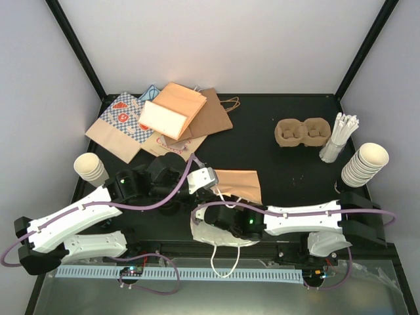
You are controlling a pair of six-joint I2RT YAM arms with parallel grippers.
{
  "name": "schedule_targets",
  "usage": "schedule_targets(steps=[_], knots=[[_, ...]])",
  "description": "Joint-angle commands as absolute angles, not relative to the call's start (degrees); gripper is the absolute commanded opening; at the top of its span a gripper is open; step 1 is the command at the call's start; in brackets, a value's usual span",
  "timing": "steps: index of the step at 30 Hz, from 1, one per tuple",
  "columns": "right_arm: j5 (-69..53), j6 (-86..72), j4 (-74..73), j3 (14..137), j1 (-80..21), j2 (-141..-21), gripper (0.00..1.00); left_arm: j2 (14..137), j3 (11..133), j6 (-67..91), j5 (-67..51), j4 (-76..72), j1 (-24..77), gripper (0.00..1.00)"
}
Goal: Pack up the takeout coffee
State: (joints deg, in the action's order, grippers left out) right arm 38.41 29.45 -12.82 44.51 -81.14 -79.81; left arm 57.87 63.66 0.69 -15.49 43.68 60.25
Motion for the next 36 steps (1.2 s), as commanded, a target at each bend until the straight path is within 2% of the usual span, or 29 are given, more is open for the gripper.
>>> schedule_targets(steps=[1, 23, 36], knots=[[34.26, 27.28, -17.03, 44.74, -79.97, -81.21, 0.57, 55.75, 65.26, 1.85, -18.79, 41.36, 60.74, 0.02], [32.34, 25.62, -21.25, 47.33, -77.63, -87.46, 0.57, 56.18, 66.09, 2.46, -19.36, 41.28, 60.73, 0.02], [29.20, 24.24, -24.01, 48.19, -76.79, -87.10, 0.57, 56.86, 67.47, 3.22, -19.00, 41.75, 60.73, 0.02]])
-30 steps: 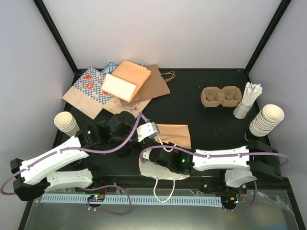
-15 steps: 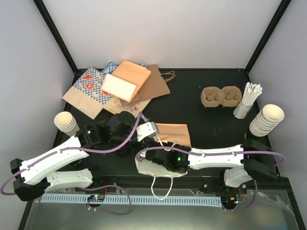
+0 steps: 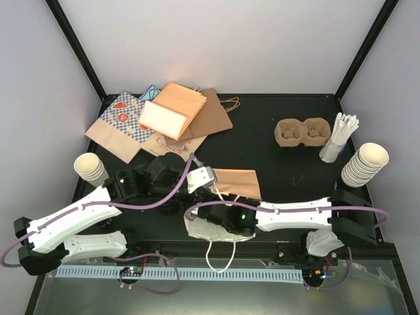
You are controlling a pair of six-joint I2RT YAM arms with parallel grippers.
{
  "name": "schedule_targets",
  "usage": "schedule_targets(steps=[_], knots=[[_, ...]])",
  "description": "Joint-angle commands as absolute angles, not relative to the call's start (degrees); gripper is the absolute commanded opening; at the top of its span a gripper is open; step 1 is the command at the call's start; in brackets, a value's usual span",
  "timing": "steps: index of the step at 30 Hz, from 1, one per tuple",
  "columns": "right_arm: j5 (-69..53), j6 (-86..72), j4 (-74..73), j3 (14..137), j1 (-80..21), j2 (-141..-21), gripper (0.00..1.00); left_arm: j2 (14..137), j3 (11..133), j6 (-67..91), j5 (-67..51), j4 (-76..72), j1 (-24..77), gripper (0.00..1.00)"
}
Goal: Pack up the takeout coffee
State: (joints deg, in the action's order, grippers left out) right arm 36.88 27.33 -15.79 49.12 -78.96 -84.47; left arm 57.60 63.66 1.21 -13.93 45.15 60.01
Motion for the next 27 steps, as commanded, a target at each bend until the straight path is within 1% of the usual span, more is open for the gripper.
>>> schedule_targets(steps=[1, 8, 13, 17, 18, 20, 21, 23, 24, 27], knots=[[28.64, 24.04, -24.41, 48.29, -76.69, -86.84, 0.57, 57.23, 67.87, 3.31, -18.99, 42.07, 60.73, 0.02], [26.52, 23.71, -25.69, 48.84, -75.90, -84.86, 0.57, 59.47, 71.03, 3.61, -17.82, 42.94, 60.73, 0.02], [23.44, 23.34, -26.32, 49.08, -73.32, -82.94, 0.57, 61.43, 73.81, 3.92, -16.27, 43.93, 60.57, 0.03], [21.15, 23.59, -26.99, 50.02, -71.57, -82.25, 0.57, 63.55, 75.87, 4.13, -15.14, 44.99, 60.18, 0.08], [20.71, 23.61, -27.12, 50.26, -71.05, -82.26, 0.57, 63.85, 76.45, 4.21, -14.93, 45.04, 59.94, 0.12], [19.63, 23.50, -27.39, 50.59, -69.92, -82.35, 0.57, 64.43, 77.70, 4.39, -14.58, 45.29, 59.37, 0.24], [18.90, 23.55, -27.54, 50.74, -69.41, -82.44, 0.57, 64.61, 78.41, 4.39, -14.56, 45.40, 59.07, 0.32], [17.21, 23.52, -27.67, 50.93, -68.25, -82.54, 0.57, 64.86, 80.26, 4.35, -14.20, 45.94, 58.49, 0.53], [16.66, 23.55, -27.66, 51.12, -67.68, -82.65, 0.57, 64.83, 81.22, 4.27, -14.08, 46.11, 58.11, 0.61], [14.97, 23.59, -28.06, 52.23, -65.72, -83.78, 0.57, 64.66, 84.68, 4.26, -12.81, 46.45, 56.66, 0.89]])
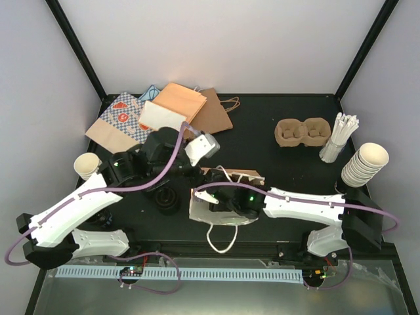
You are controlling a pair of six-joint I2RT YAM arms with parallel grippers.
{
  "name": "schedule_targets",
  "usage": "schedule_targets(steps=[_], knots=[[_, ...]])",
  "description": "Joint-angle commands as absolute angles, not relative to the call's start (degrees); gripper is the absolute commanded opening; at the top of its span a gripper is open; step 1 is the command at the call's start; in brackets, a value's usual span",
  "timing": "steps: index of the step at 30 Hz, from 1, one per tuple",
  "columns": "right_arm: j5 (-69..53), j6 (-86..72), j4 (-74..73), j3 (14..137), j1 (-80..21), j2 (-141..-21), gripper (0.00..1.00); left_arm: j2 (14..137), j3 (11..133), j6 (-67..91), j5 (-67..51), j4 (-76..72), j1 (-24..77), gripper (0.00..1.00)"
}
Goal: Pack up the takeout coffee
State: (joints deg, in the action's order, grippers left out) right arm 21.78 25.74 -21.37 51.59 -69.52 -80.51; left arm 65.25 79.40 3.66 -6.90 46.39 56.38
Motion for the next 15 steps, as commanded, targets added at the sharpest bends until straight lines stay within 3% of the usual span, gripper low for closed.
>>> schedule_targets(steps=[1, 7, 15], knots=[[14.25, 23.62, -28.37, 52.70, -64.93, -84.24, 0.57, 64.60, 86.09, 4.16, -12.63, 46.71, 55.97, 0.97], [9.04, 24.37, -30.64, 57.30, -59.35, -88.36, 0.56, 64.51, 94.04, 5.38, -9.41, 48.60, 51.07, 0.99], [3.74, 26.17, -32.27, 62.62, -53.13, -92.21, 0.57, 62.09, 94.52, 12.53, -7.23, 52.95, 41.29, 0.99]])
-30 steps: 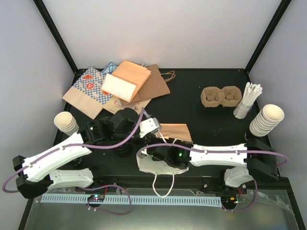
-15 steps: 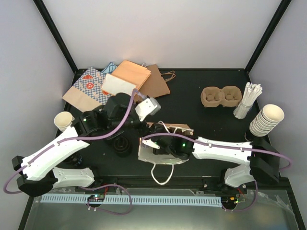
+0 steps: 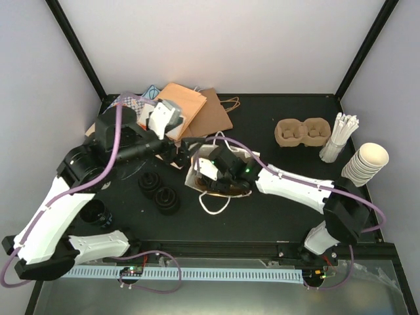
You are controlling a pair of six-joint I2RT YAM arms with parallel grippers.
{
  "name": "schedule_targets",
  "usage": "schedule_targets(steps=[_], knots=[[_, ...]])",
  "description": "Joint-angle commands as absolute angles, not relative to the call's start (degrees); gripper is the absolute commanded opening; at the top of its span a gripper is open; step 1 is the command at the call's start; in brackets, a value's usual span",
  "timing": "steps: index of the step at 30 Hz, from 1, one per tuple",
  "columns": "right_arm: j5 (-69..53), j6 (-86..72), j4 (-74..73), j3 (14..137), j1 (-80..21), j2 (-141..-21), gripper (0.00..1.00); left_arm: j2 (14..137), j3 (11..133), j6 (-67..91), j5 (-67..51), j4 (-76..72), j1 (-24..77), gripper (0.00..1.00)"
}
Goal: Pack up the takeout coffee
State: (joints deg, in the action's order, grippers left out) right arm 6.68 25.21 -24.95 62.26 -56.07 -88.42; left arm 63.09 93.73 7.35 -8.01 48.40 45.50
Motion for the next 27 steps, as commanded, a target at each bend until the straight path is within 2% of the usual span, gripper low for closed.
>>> schedule_targets(steps=[1, 8, 14, 21, 27], knots=[[2.86, 26.31, -32.66, 63.22, -52.43, -92.70, 0.57, 61.40, 93.60, 13.71, -7.24, 53.37, 39.64, 0.99], [-4.32, 26.85, -37.04, 68.84, -47.66, -97.98, 0.57, 56.75, 82.83, 19.27, -13.86, 52.01, 28.52, 0.99], [-8.80, 27.19, -40.35, 72.41, -44.39, -101.40, 0.58, 55.01, 68.06, 22.17, -22.47, 45.36, 19.69, 0.99], [-9.41, 27.18, -43.70, 74.27, -44.27, -103.82, 0.57, 56.03, 56.60, 22.22, -24.34, 38.49, 18.89, 0.98], [-4.94, 25.45, -44.08, 74.57, -45.50, -104.33, 0.58, 59.75, 53.03, 22.39, -27.05, 36.83, 18.90, 0.96]])
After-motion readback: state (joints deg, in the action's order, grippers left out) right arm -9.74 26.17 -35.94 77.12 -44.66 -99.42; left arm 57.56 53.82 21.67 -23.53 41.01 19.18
